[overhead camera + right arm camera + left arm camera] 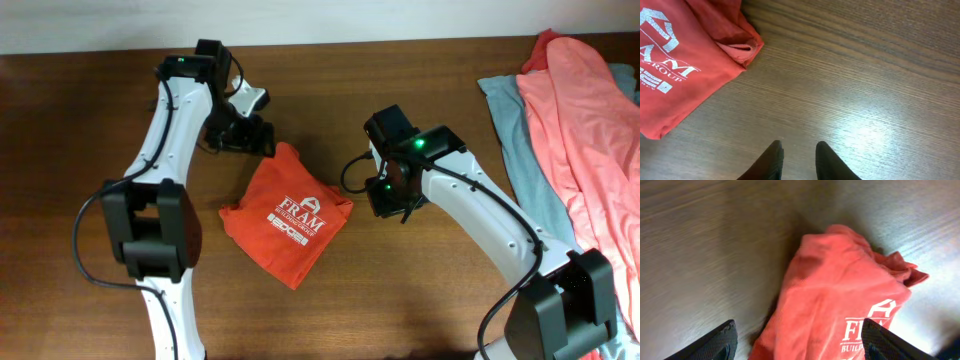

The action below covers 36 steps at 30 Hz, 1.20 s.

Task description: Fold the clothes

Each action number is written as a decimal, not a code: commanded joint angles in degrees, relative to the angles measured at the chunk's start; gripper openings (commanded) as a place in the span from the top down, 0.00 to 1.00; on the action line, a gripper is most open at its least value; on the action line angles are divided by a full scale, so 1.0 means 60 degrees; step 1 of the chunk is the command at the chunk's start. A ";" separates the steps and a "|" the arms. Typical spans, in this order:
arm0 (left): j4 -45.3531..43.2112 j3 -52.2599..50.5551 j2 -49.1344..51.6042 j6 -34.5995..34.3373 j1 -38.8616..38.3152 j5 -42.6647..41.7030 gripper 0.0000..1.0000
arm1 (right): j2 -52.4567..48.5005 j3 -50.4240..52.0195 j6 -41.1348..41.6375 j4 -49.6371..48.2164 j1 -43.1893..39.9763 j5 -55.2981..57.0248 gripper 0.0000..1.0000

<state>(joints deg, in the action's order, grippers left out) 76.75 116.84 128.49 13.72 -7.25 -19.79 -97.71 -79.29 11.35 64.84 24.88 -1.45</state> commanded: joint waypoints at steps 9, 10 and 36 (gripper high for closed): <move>-0.0208 -0.0095 0.2656 0.1024 -0.0025 -0.1818 0.22 | 0.0036 -0.0109 -0.0066 0.0135 -0.0036 0.0175 0.73; -0.0146 -0.0095 0.2816 0.1024 -0.0058 -0.1825 0.25 | 0.0036 -0.0109 -0.0066 0.0135 -0.0036 0.0175 0.73; 0.0397 0.2109 0.2878 -0.0849 0.4543 -0.0484 1.00 | 0.0036 -0.0109 -0.0066 0.0415 -0.0036 0.0361 0.73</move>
<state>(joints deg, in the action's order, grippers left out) 79.31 128.62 145.95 10.76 14.57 -28.75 -97.71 -79.29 11.33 67.29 24.88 -0.62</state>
